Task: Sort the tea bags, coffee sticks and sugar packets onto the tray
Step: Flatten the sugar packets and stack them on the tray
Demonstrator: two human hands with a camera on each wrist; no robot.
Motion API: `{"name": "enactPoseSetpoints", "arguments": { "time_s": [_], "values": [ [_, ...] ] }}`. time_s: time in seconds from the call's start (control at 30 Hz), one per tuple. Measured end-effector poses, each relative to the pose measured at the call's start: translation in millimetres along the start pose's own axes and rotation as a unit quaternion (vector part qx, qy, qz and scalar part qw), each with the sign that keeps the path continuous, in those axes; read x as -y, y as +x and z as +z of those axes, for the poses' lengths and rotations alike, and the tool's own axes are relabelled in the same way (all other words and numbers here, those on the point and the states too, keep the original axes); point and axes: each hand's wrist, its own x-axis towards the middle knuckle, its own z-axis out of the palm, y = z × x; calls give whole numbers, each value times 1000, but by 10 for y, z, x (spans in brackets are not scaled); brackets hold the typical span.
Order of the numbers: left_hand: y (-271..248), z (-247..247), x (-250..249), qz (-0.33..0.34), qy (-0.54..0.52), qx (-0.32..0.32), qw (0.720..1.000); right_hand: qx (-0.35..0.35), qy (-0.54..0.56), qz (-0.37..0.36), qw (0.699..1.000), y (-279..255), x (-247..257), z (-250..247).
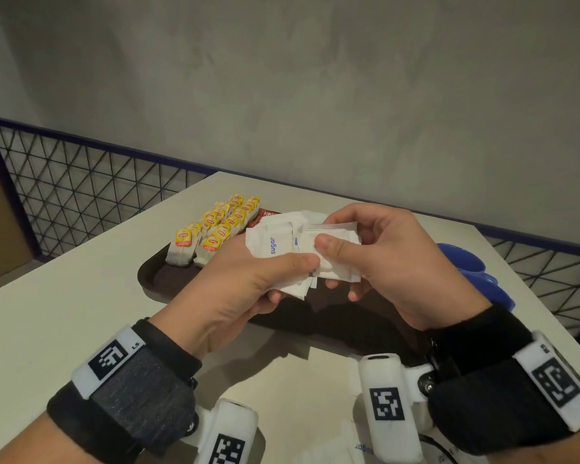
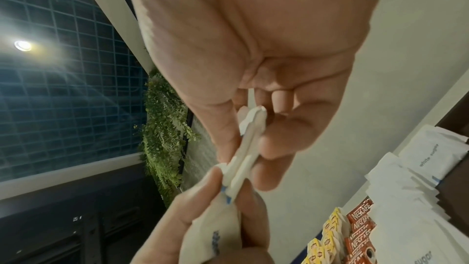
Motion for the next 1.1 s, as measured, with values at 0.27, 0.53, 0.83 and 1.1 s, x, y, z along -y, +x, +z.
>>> {"name": "enactPoseSetpoints", "arguments": {
  "time_s": [0.27,0.53,0.83,1.1],
  "values": [
    [19,-17,15,8,-1,-22,1000,26,-49,42,998,16,34,-90],
    [38,-55,-14,-12,-9,-40,999,-30,50,39,998,12,140,-448],
    [239,-212,63,-93,-71,-87,989,26,-252,150,956,1014,222,-531],
    [318,-238,135,-97,-72,-25,992,51,-422,219,878,1576,-426,-463]
  ]
}}
